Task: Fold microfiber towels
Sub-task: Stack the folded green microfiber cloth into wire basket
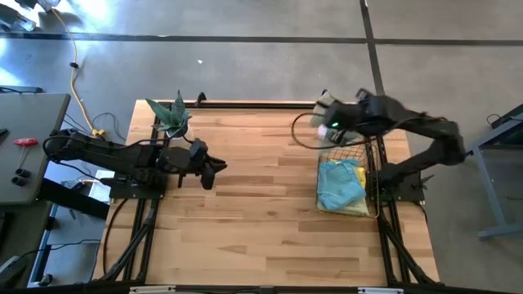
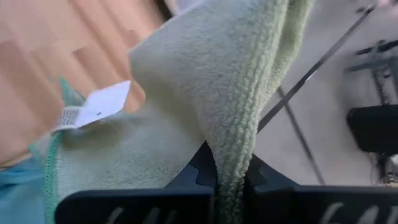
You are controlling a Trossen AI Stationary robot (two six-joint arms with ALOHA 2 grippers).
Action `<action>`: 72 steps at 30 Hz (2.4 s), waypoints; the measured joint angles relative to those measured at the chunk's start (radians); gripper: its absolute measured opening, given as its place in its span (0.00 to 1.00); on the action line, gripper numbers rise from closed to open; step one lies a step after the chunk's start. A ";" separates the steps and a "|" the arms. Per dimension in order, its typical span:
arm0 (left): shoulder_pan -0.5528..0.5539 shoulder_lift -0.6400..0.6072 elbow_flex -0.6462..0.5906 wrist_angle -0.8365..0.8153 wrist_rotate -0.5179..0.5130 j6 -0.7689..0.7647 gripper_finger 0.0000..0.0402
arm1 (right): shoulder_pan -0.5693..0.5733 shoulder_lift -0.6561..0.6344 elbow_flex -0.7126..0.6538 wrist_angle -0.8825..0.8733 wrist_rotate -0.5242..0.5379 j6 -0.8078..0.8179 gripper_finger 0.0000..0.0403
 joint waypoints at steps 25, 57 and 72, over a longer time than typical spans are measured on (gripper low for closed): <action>-0.071 0.001 0.000 0.001 -0.111 -0.110 0.18 | 0.307 -0.184 -0.502 0.237 -0.476 0.164 0.00; -0.047 0.001 0.000 0.004 -0.123 -0.125 0.18 | 0.220 -0.184 -0.277 -0.042 0.102 -0.116 0.00; -0.047 0.001 0.000 0.003 -0.121 -0.151 0.18 | 0.195 -0.251 -0.278 -0.043 -0.046 -0.271 0.00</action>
